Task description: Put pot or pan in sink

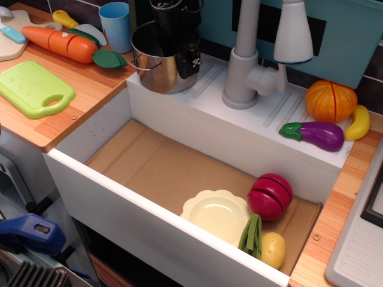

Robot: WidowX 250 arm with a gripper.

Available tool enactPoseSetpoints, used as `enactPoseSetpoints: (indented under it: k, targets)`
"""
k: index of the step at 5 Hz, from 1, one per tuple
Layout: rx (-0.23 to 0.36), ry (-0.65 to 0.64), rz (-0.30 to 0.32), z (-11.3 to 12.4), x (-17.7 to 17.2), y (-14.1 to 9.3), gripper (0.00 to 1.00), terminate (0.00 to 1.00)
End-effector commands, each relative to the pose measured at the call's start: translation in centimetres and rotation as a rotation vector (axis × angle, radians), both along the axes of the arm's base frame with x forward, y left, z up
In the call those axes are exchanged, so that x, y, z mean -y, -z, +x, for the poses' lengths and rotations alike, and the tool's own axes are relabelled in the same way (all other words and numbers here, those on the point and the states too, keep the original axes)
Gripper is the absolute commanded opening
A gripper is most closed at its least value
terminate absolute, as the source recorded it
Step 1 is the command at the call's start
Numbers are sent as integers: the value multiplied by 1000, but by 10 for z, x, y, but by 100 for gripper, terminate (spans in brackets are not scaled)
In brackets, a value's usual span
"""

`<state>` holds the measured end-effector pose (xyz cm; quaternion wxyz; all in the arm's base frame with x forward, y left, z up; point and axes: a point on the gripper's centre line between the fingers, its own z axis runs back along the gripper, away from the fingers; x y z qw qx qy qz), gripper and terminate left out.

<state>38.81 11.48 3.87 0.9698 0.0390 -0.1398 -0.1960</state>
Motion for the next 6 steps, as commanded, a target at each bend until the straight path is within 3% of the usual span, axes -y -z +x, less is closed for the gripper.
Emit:
enactPoseSetpoints:
  k: [1,3,6]
  targets:
    - [29,-29,-7,3,-5,-4,0,0]
    - [-20,-94,-22,-10,5,-15,0,0]
    - [-62,-263,1,-74,18,-30,0,0]
